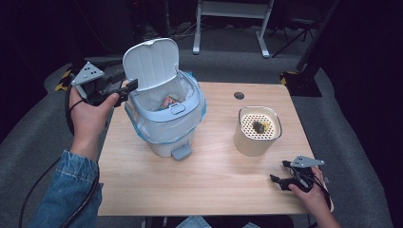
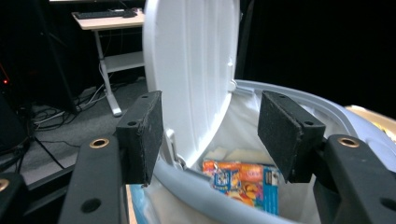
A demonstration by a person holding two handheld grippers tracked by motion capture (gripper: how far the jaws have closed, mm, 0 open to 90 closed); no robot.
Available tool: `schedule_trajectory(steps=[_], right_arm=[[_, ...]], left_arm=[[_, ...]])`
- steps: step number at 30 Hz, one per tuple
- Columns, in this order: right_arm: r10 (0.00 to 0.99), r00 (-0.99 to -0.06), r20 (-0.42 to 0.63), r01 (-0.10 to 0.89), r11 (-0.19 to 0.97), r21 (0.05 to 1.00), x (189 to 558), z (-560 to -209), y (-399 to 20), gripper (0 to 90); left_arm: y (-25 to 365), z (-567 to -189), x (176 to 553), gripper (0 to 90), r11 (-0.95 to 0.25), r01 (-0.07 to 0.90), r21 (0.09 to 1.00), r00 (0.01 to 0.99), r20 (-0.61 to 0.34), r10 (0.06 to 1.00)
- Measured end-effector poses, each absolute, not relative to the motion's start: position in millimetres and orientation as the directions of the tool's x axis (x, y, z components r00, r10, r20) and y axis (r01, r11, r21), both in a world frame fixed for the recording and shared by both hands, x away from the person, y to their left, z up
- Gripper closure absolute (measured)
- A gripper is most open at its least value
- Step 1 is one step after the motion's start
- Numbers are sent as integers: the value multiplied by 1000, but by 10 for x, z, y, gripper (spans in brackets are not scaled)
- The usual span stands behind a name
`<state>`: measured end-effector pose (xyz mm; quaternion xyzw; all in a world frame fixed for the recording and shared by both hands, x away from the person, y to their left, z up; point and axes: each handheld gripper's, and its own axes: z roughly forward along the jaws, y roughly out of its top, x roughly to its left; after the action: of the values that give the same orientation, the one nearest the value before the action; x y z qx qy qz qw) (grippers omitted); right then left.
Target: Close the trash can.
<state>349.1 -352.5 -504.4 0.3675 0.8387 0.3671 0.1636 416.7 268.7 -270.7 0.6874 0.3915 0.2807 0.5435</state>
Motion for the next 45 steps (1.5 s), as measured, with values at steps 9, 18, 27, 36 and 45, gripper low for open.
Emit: schedule_trajectory(steps=[9,18,27,36,45], right_arm=[[737,-676,-5,496,460,736,3490,-5045,-3524,150],[740,-672,-7,498,459,736,3484,-5045,-3522,150],[741,-672,-7,498,458,736,3484,-5045,-3522,150],[742,-670,-7,499,457,736,3483,-5045,-3521,150],[742,-670,-7,499,457,736,3483,-5045,-3521,150]], left_arm=[[2699,-2712,4321,406,-102,246,964,518,-42,854],[2620,-2631,4252,462,-144,264,954,583,-39,811],[2423,-2573,3943,406,-201,237,950,667,-8,745],[2146,-2631,3855,412,-250,298,921,730,-51,682],[1957,-2666,3939,500,-290,352,890,726,-65,684]])
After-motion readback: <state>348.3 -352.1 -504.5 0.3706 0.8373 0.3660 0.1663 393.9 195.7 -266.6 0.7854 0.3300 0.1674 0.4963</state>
